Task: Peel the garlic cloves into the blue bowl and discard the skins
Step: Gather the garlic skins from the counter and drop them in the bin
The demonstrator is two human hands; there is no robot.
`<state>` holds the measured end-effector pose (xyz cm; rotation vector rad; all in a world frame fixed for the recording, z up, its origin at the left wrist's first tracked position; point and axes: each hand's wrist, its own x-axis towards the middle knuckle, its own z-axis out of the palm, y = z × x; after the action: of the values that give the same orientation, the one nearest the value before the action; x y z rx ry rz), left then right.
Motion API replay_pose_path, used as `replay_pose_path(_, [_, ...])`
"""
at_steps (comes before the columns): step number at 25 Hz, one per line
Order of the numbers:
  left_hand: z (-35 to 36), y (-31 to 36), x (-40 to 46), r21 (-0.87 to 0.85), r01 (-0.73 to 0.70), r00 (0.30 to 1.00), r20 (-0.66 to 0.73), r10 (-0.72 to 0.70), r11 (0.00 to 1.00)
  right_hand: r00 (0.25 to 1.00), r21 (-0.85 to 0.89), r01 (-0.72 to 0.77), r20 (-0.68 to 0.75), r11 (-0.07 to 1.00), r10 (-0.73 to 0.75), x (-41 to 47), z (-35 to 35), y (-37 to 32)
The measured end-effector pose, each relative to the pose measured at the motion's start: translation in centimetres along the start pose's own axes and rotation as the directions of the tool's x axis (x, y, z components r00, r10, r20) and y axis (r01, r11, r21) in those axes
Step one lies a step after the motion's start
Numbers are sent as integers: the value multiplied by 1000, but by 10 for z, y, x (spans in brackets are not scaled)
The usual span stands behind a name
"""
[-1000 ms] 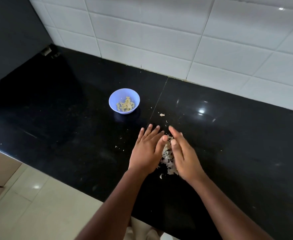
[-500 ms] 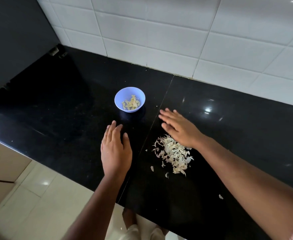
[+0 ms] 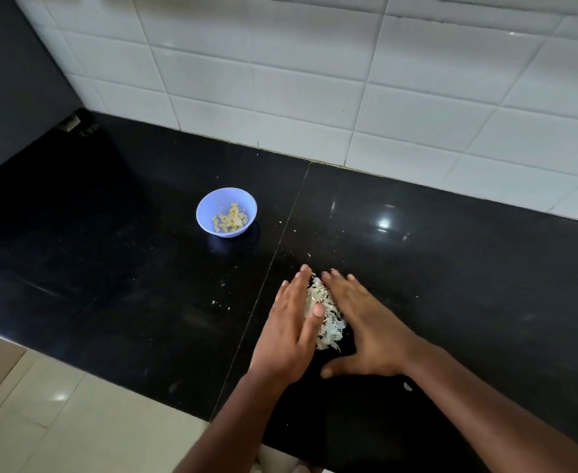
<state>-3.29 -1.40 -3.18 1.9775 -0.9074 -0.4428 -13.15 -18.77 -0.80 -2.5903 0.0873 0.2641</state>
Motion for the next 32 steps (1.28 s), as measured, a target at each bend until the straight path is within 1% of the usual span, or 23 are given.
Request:
replay_pose_path(2, [-6,-5,-1,-217,44,994,-93,-65,975,998,-126,63,7,990,-63,11,9,-17])
replay_pose_path(3, [-8,-7,-1,-303,50,984,-146,-98,952,997,-178,70,-23,982,-76,16,13,-22])
replay_pose_path(5, [-7,-6,2,-447,51,957,-234,-172,893,992,-218,38,-108,975,-62,22,20,-23])
replay_pose_path(6, [-6,-6,2,-488,53,943,-262,-204,871,987,-226,18,-151,974,-54,25,23,-24])
replay_pose_path(8, [-5,-7,1,-497,34,930,-301,-209,867,971,-277,-23,-235,961,-45,31,27,-31])
replay_pose_path(10, [-6,-11,-3,-473,-22,919,-358,-169,881,955,-339,-74,-296,938,-32,37,31,-42])
replay_pose_path(12, [-7,-12,-4,-482,-77,873,-456,-175,873,944,-372,-127,-329,919,-2,47,35,-50])
replay_pose_path(14, [-9,-12,-5,-498,-70,817,-526,-236,864,936,-391,-185,-348,902,41,62,33,-56])
replay_pose_path(15, [-10,-12,-5,-499,-59,802,-540,-257,864,929,-396,-201,-366,896,46,70,32,-58])
replay_pose_path(17, [-11,-11,-5,-490,-50,803,-537,-257,870,920,-421,-190,-393,887,10,84,28,-59])
replay_pose_path(20, [-11,-8,-6,-485,-44,828,-507,-239,873,904,-468,-176,-425,866,-46,83,17,-41])
replay_pose_path(23, [-12,-6,-6,-473,-34,856,-468,-219,880,877,-468,-262,-480,844,6,67,8,-13])
replay_pose_path(25, [-10,-5,-4,-419,-33,894,-418,-161,907,853,-427,-315,-519,848,56,57,7,1])
replay_pose_path(27, [-7,-4,0,-342,-35,929,-359,-96,939,840,-385,-337,-536,859,90,51,7,7])
replay_pose_path(29, [-4,-5,1,-298,-51,934,-352,-59,953,835,-369,-331,-544,869,88,49,9,8])
replay_pose_path(32, [-4,-7,0,-278,-51,932,-360,-54,959,817,-347,-322,-571,881,73,48,11,5])
